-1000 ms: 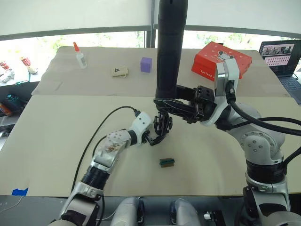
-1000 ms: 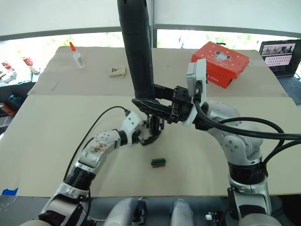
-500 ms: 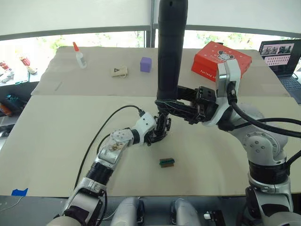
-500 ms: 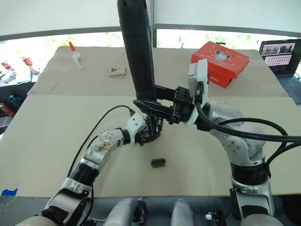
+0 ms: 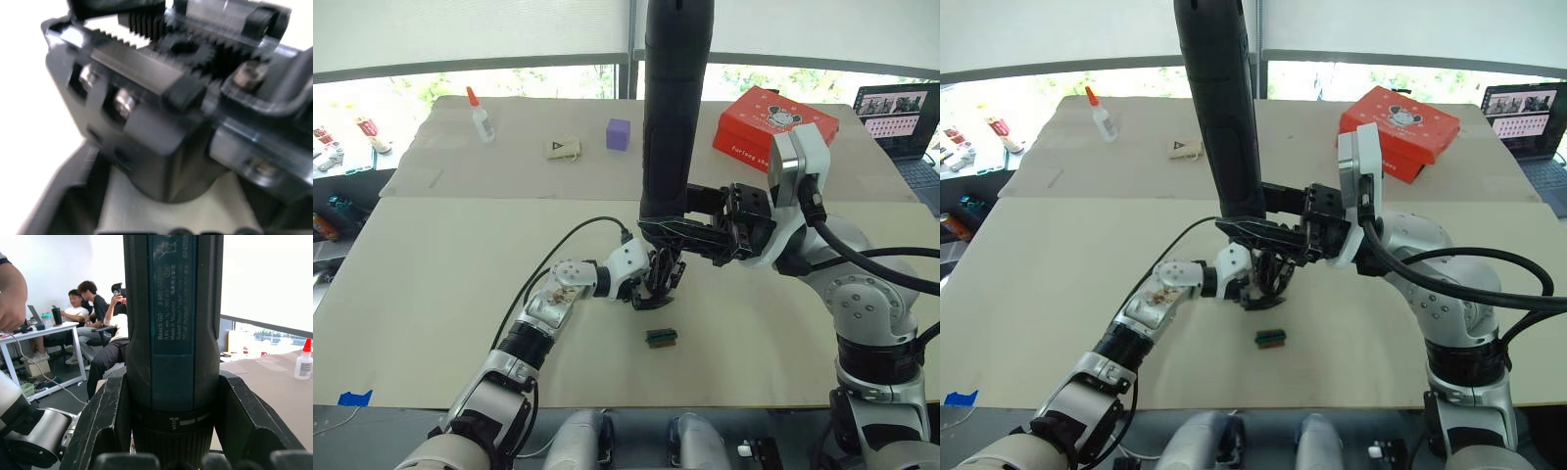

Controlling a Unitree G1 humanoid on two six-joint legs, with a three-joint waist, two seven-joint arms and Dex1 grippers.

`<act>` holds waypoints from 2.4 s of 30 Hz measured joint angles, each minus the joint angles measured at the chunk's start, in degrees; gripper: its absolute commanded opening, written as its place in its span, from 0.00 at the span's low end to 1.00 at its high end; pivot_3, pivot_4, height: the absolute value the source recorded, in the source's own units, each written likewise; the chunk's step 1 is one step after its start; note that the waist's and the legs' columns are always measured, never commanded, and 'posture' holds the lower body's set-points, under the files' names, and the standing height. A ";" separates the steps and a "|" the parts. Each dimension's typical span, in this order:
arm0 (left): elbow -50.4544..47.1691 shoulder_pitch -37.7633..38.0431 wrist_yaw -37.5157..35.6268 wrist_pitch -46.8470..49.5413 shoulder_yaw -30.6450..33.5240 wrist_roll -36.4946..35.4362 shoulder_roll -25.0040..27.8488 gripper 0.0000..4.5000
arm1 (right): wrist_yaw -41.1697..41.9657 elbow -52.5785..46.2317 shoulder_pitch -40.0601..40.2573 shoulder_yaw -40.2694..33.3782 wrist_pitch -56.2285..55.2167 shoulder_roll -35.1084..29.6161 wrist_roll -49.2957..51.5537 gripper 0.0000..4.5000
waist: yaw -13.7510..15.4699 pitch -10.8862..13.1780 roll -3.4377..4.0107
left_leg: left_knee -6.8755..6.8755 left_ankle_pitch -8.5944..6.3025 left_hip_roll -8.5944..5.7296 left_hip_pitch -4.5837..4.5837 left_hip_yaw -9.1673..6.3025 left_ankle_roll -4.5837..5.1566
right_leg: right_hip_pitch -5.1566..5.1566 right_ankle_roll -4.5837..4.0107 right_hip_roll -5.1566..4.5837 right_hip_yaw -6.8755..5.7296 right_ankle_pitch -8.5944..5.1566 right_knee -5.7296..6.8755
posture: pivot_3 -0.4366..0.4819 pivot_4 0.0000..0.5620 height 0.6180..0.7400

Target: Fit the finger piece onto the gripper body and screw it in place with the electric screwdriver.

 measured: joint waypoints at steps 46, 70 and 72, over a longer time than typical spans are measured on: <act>-5.92 6.55 4.32 -0.39 2.45 -1.13 -0.72 0.51 | 2.30 4.47 -2.14 3.65 -3.64 5.62 -11.88 0.43 | -0.07 0.00 0.00 | 0.03 -0.01 0.00 0.00 -0.01 0.02 | 0.01 0.00 -0.01 -0.03 0.00 0.01 | 0.48 0.27 1.00; -6.25 6.73 4.20 -0.26 2.47 -1.21 -0.57 0.51 | 4.68 6.18 -1.43 3.97 -6.64 7.90 -16.36 0.43 | -0.08 0.00 0.00 | 0.03 -0.01 -0.01 0.00 -0.01 0.02 | 0.02 0.00 -0.01 -0.04 0.00 0.01 | 0.48 0.27 1.00; -6.26 6.74 4.21 -0.26 2.49 -1.21 -0.57 0.51 | 5.09 6.32 -0.74 4.37 -7.34 7.92 -17.10 0.43 | -0.09 0.00 0.01 | 0.03 -0.01 -0.01 0.00 -0.01 0.02 | 0.02 0.00 -0.01 -0.03 0.00 0.01 | 0.48 0.27 1.00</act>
